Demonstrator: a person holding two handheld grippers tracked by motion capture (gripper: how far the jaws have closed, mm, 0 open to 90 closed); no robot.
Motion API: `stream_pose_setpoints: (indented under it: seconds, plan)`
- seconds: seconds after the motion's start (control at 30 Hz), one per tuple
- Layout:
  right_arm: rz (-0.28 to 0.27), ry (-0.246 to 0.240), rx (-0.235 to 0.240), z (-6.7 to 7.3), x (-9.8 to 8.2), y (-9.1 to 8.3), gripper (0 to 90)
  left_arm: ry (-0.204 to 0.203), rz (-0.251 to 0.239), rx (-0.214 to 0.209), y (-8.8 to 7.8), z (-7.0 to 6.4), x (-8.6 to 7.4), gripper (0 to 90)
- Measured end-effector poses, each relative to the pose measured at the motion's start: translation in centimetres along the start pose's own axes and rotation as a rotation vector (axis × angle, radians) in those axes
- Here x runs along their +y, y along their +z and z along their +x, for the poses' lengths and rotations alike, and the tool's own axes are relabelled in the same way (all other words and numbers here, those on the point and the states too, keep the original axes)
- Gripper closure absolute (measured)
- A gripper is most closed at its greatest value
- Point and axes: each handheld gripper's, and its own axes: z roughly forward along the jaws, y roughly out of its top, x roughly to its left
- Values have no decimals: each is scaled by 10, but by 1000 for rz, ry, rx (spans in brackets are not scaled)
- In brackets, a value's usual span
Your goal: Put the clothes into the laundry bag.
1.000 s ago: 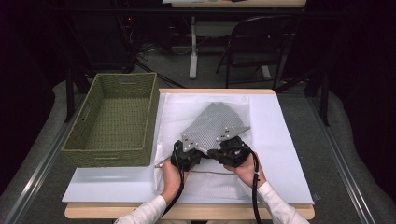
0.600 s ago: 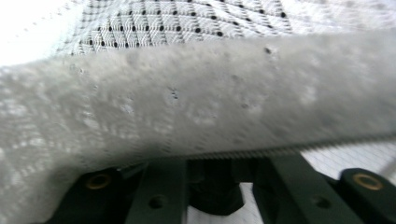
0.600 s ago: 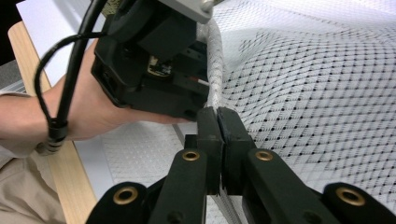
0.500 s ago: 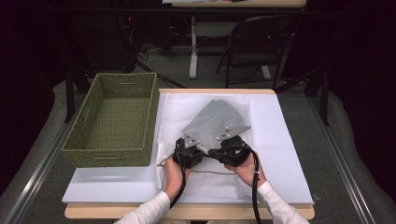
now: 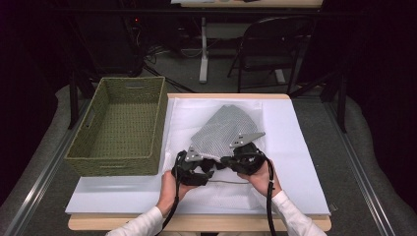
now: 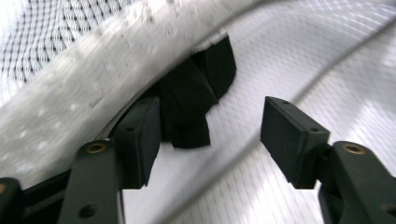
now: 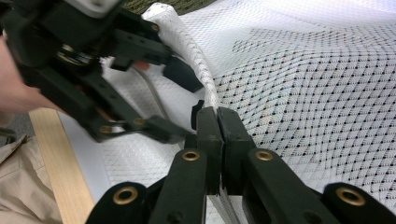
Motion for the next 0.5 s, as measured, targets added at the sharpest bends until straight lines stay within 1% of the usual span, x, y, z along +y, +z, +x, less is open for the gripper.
stream_pose_setpoints:
  seconds: [0.07, 0.1, 0.13, 0.17, 0.2, 0.33, 0.4, 0.43, 0.47, 0.5]
  plan:
    - [2, -1, 0, 0, 0, 0, 890, 11, 4, -9, -7, -1, -3, 361]
    - [2, -1, 0, 0, 0, 0, 890, 25, 7, -18, -11, -2, -4, 360]
    - [4, -2, 0, 0, 0, 0, 890, 49, 20, -17, -15, -2, -6, 361]
    - [5, -4, -1, 0, 0, 0, 890, 61, 24, -13, -19, -3, -9, 366]
    - [6, 0, 1, 0, 0, 0, 890, 62, 26, -20, -24, -2, -12, 370]
    - [12, -5, 2, 0, -1, 1, 890, 54, 22, -17, -39, 2, -18, 385]
    - [16, -8, 2, 0, -1, 1, 890, 38, 27, -31, -46, 6, -20, 389]
    - [19, -9, 1, 1, -1, 1, 889, 37, 26, -29, -49, 8, -21, 388]
    - [21, -5, 1, 1, -1, 1, 889, 28, 20, -22, -54, 10, -23, 387]
    - [25, -8, 2, 1, -2, 1, 889, 27, 10, -12, -57, 12, -23, 386]
